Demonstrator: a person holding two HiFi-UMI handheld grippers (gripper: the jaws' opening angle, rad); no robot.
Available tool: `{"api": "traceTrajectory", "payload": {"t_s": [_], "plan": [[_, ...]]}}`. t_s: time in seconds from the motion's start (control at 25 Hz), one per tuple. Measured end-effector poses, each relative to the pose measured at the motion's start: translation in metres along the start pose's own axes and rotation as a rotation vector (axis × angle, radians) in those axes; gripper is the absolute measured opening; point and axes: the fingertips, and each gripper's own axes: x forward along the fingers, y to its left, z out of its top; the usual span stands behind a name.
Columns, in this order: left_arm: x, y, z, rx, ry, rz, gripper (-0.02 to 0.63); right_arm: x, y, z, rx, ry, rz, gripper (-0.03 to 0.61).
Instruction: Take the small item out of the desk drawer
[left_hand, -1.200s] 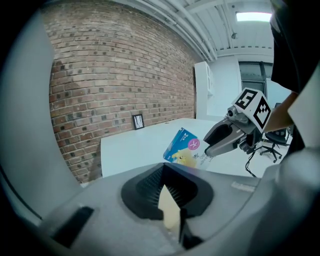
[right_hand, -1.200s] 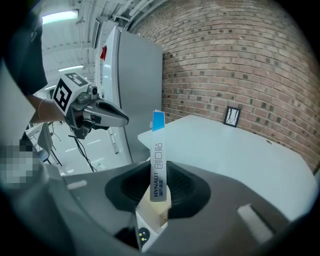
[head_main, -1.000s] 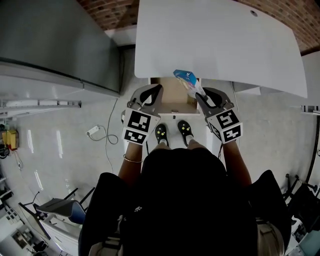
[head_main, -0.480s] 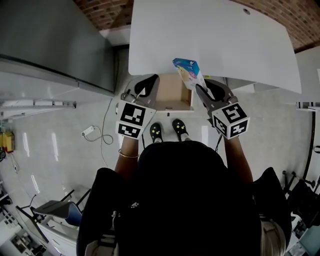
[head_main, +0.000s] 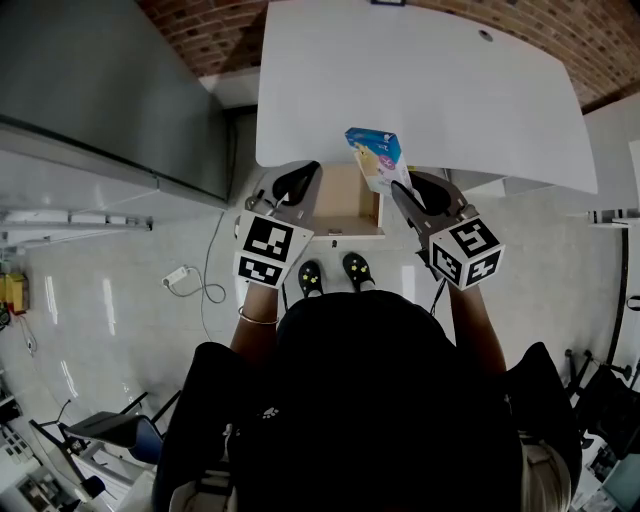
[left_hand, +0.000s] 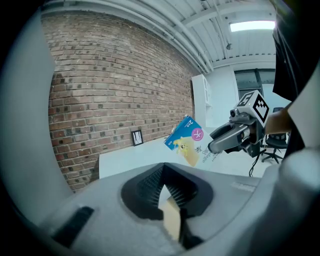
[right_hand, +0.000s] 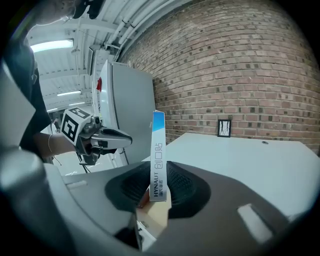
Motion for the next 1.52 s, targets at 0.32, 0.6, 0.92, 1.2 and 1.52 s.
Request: {"api": "traceTrajectory", "payload": {"t_s": [0.32,0.6,0.92,1.2,1.52], "plan": [[-0.004,0.001,0.003,0.006,-0.001,0.010,-0.003,-0.002,0.002,0.003,0.004,-0.015,0.007,0.109],[-0.007,-0.001,0.004,-0.002,-0.001,0.018,-0.002,-0.004,0.004,0.007,0.008,-0.028,0.016,0.109],[-0.007,0.001,0.006,-0.004,-0.003,0.021,-0.002,-0.003,0.005,0.006,0.032,-0.030,0.029,0.109],[-0.009,0.001,0.005,-0.008,0.000,0.025,-0.002,-0.004,0.005,0.007,0.034,-0.028,0.034,0.108],[-0.013,0.002,0.001,-0.004,-0.008,0.030,-0.002,-0.003,0.002,0.005,0.064,-0.051,0.038,0.107]]}}
